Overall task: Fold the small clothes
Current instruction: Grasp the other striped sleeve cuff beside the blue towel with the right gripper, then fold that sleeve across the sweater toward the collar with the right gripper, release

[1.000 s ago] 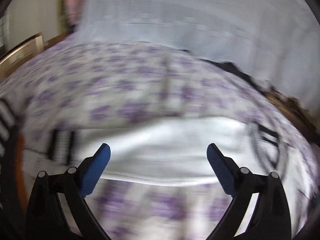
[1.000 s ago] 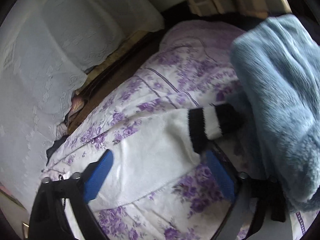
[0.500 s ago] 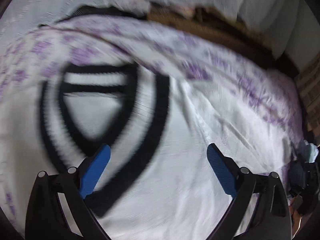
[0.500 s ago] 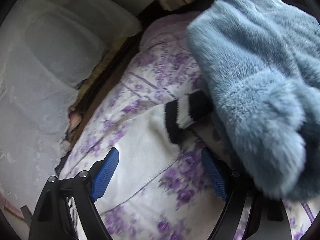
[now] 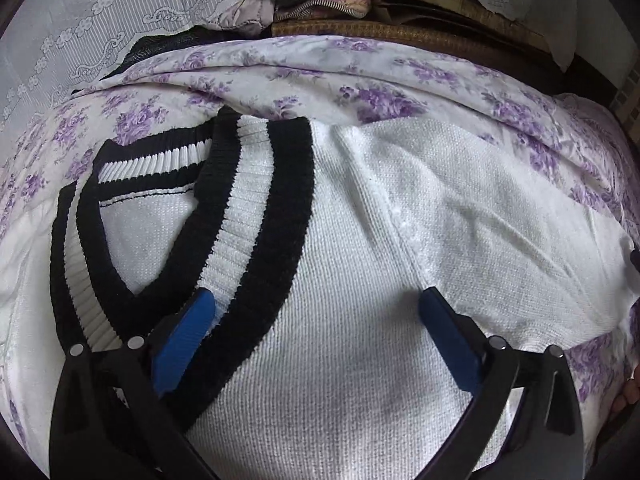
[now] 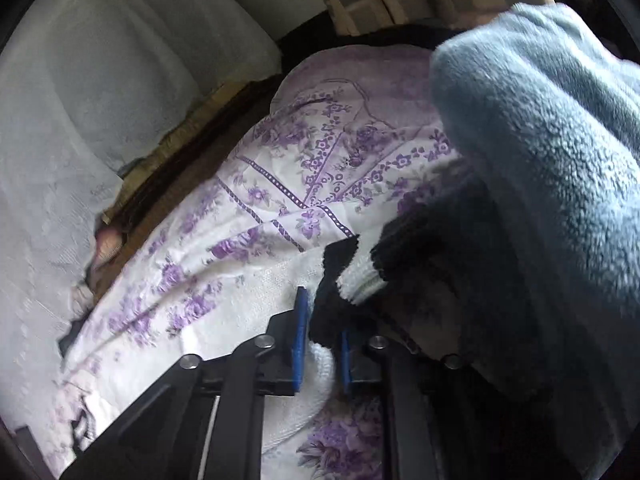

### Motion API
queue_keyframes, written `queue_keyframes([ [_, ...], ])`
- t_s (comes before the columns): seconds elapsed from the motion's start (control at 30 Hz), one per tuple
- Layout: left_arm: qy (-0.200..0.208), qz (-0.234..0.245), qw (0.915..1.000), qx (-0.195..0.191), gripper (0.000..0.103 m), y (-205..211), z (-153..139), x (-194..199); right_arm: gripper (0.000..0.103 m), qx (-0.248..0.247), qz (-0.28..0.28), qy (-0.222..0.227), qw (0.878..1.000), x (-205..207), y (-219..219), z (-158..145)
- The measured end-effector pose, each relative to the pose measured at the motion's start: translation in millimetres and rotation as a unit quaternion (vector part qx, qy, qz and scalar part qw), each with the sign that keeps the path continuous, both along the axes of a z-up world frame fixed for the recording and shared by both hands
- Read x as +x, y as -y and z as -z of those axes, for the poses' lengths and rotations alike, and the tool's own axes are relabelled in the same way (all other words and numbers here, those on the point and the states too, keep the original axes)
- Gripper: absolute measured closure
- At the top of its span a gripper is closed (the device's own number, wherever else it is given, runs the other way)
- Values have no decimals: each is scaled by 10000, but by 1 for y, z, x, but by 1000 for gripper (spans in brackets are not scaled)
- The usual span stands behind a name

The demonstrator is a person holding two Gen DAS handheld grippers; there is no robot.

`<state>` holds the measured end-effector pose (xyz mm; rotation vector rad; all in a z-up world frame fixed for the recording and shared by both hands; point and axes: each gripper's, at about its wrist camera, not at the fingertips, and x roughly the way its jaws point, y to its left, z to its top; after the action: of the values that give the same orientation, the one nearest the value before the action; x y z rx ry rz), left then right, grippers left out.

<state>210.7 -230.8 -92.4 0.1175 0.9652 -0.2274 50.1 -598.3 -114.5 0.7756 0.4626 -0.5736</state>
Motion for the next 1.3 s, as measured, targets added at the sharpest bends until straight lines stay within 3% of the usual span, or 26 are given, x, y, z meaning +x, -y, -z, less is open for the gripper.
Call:
queue_keyframes([
  [0.27, -18, 67, 10000, -64, 4, 1, -3, 0, 90, -165, -202, 642, 9976, -12, -15, -18],
  [0.73, -101, 173, 9972, -724, 4, -18, -12, 4, 90, -849, -1288, 900, 9839, 4, -86, -63],
  [0.9, -126, 179, 9952, -952, 4, -27, -19, 5, 90, -1008, -1701, 949, 9757, 11, -121, -77],
  [1.3, -176, 247, 9947, -983, 4, -48, -29, 8, 90, -1487, -2711, 972, 9460, 37, -225, -101],
])
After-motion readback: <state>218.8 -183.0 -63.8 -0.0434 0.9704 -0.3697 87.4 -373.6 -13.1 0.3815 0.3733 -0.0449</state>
